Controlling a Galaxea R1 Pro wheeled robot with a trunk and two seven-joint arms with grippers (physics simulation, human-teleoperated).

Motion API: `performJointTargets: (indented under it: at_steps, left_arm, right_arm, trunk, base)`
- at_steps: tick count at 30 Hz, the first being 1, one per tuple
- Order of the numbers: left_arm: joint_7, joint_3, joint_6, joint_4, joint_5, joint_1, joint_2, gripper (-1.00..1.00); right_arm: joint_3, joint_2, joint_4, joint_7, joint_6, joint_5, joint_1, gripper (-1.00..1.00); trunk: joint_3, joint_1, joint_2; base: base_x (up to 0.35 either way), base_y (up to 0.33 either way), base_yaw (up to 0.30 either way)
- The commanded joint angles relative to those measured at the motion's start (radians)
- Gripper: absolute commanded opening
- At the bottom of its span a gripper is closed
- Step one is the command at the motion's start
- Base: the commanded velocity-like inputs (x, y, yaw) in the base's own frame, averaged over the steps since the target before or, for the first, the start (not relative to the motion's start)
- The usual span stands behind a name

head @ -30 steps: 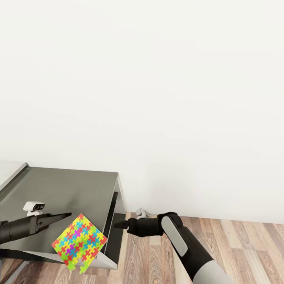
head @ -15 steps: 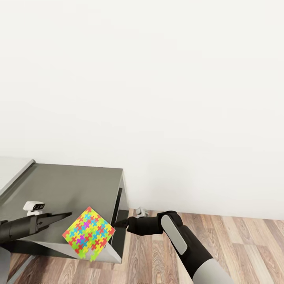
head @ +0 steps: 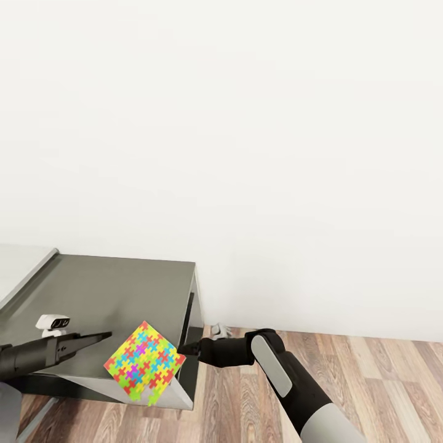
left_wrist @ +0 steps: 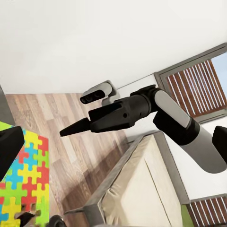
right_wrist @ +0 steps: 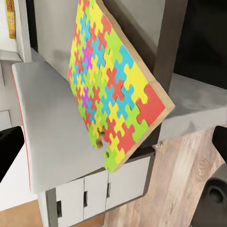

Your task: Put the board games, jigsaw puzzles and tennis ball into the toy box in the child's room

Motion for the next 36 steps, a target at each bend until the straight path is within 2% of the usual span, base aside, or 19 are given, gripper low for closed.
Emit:
performJointTargets:
  at_steps: [1, 24, 36]
  left_arm:
    - [-0.004, -0.001, 0.011, 0.000, 0.000, 0.000, 0.000, 1.00]
    - [-0.004, -0.001, 0.011, -0.002, 0.000, 0.000, 0.000, 1.00]
    - [-0.004, -0.002, 0.011, -0.002, 0.000, 0.000, 0.000, 1.00]
  right_arm:
    - [-0.001, 0.000, 0.000, 0.008, 0.003, 0.009, -0.001, 1.00]
    - [0.000, -0.001, 0.000, 0.008, 0.003, 0.009, -0.001, 1.00]
    - [0.000, -0.001, 0.000, 0.008, 0.003, 0.009, -0.001, 1.00]
  trunk:
    - [-0.001, 0.000, -0.001]
    - [-0.001, 0.000, -0.001]
    - [-0.038, 0.046, -0.085]
  base:
    - [-0.001, 0.167, 0.000]
    - [0.000, 0.031, 0.000]
    - [0.000, 0.000, 0.000]
